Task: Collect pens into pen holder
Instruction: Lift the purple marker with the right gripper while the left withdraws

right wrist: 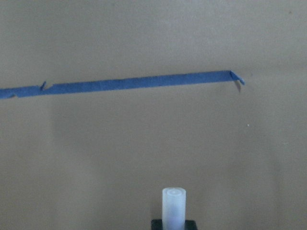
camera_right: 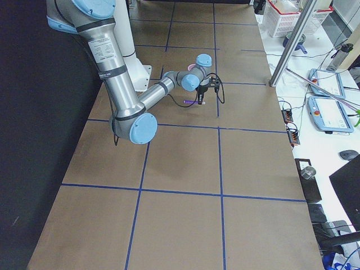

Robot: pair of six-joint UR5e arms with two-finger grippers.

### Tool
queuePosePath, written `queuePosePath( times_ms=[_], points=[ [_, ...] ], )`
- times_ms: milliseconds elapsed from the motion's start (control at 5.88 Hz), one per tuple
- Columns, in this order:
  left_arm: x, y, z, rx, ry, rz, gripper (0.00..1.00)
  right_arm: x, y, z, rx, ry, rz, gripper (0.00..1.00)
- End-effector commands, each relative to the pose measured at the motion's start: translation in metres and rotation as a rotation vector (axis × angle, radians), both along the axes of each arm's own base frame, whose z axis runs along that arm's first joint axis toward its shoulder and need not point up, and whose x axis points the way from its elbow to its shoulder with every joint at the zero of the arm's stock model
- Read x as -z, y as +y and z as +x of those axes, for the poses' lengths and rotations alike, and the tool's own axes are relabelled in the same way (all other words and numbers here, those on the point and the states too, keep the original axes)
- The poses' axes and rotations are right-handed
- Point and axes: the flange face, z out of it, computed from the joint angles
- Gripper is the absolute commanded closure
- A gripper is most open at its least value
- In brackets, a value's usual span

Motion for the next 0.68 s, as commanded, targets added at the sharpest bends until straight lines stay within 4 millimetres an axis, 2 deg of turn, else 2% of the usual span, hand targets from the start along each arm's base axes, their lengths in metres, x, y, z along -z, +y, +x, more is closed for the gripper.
queuePosePath(
  times_ms=[0, 170, 340, 511],
  points=[
    [-0.122, 0.003, -0.058, -0.144, -0.181, 0.070, 0.00, 0.028, -0.010, 0.023, -0.035, -0.026, 0.077, 1.00],
    [-0.197, 0.034, -0.069, -0.236, -0.207, 0.076, 0.00, 0.035, -0.012, 0.028, -0.042, -0.024, 0.115, 1.00],
    [-0.250, 0.073, -0.081, -0.277, -0.210, 0.070, 0.00, 0.041, -0.017, 0.036, -0.053, -0.030, 0.128, 1.00],
    [-0.312, 0.133, -0.081, -0.298, -0.206, 0.060, 0.00, 0.055, -0.023, 0.040, -0.063, -0.044, 0.148, 1.00]
  ],
)
